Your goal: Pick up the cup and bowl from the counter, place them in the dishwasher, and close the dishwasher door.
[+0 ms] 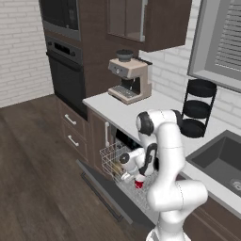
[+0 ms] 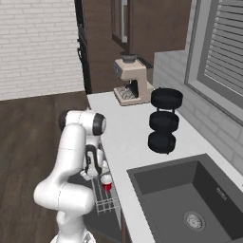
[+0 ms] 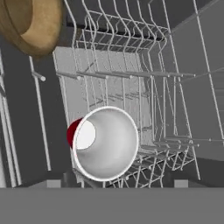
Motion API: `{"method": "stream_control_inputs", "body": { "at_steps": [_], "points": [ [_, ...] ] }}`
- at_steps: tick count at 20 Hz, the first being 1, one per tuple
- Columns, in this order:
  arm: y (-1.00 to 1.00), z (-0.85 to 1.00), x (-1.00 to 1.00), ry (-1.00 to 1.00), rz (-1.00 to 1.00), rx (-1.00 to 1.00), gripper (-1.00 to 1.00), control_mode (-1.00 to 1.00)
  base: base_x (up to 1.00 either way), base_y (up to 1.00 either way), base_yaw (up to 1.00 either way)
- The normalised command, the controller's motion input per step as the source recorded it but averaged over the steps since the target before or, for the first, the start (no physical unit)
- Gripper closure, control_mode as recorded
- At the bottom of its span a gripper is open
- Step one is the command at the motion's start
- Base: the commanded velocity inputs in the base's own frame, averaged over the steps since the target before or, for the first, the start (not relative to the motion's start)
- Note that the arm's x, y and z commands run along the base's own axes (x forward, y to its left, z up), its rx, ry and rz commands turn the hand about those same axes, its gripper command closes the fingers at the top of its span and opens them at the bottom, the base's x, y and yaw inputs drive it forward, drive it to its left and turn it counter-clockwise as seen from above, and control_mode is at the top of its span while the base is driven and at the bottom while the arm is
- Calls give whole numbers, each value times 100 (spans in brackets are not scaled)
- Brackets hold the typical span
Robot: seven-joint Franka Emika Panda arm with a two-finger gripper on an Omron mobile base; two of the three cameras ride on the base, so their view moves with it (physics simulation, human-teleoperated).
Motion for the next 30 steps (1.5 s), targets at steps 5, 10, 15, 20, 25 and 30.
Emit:
{"method": "stream_control_inputs", "body": {
  "at_steps": [5,10,15,20,25,30],
  "points": [
    [22,81,-69,-9,0,4,-100,-100,0,0,0],
    [34,100,-60,-5,0,13,-100,-100,0,0,0],
    [63,100,-36,3,0,16,-100,-100,0,0,0],
    [92,100,-9,12,0,11,-100,-100,0,0,0],
    [100,100,-1,17,0,3,-100,-100,0,0,0],
    [100,100,0,16,-3,0,-100,-100,0,0,0]
  ]
}}
